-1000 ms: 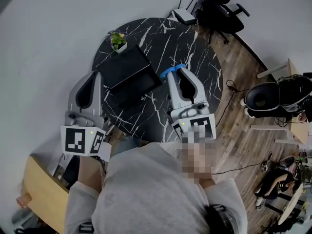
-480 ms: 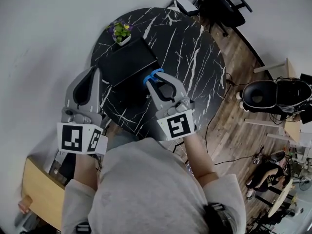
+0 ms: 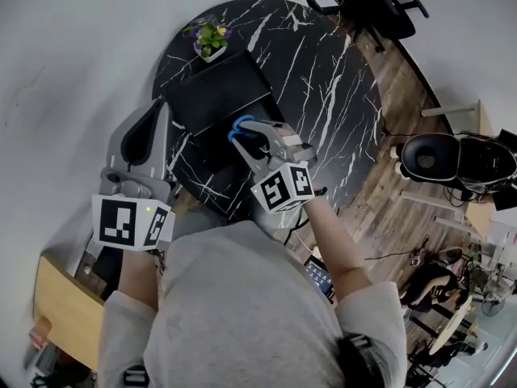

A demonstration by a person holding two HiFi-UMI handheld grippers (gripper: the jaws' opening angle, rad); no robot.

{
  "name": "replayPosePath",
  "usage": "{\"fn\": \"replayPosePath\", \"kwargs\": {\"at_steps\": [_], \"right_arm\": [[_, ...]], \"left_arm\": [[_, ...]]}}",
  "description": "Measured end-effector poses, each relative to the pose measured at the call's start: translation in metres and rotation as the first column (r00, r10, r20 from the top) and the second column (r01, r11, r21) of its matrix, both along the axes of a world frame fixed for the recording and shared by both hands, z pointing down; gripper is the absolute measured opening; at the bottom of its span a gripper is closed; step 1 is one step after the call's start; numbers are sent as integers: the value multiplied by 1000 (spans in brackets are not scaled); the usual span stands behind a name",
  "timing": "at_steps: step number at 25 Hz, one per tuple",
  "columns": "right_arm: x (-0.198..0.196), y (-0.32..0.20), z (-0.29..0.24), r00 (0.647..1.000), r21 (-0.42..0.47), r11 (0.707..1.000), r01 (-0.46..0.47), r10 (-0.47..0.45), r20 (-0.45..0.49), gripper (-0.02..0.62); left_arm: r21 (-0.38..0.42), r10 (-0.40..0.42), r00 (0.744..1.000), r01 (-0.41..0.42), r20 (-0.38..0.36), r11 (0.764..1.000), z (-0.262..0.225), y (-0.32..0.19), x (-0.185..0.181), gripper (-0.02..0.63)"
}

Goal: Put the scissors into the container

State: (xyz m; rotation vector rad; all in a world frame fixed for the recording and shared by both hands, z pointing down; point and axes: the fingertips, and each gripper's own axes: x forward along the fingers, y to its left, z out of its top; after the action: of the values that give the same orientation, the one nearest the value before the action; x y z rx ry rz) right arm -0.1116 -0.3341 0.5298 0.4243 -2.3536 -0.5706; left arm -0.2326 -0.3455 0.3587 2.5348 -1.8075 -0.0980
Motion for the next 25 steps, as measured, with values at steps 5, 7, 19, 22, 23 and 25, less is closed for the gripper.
{"fn": "replayPosePath", "kwargs": {"at_steps": [5,7,19,22,23,25], "right_arm": [[-6,-1,40,989,-36,997,70,-74,-125,72],[-8,-1,52,982,-56,995,85,-94,-163,72],[-9,2,115,910,-187,972,143,-203,-361,74],[-10,0,125,893,-203,969,139,-212,-398,74],[-11,-1,128,889,-209,968,136,-212,-407,74],[-11,-2,132,879,-218,967,131,-215,-425,74]], "left_arm": [[-22,4,1000,-4,-8,1000,10,-6,-7,58],[-33,4,1000,-5,-10,999,14,-7,-10,58],[-77,1,1000,-3,-25,997,32,-11,-24,58],[-83,-6,1000,4,-26,997,35,-10,-29,58],[-85,-9,1000,6,-27,996,36,-10,-31,58],[-88,-14,999,11,-29,996,38,-8,-33,59]]}}
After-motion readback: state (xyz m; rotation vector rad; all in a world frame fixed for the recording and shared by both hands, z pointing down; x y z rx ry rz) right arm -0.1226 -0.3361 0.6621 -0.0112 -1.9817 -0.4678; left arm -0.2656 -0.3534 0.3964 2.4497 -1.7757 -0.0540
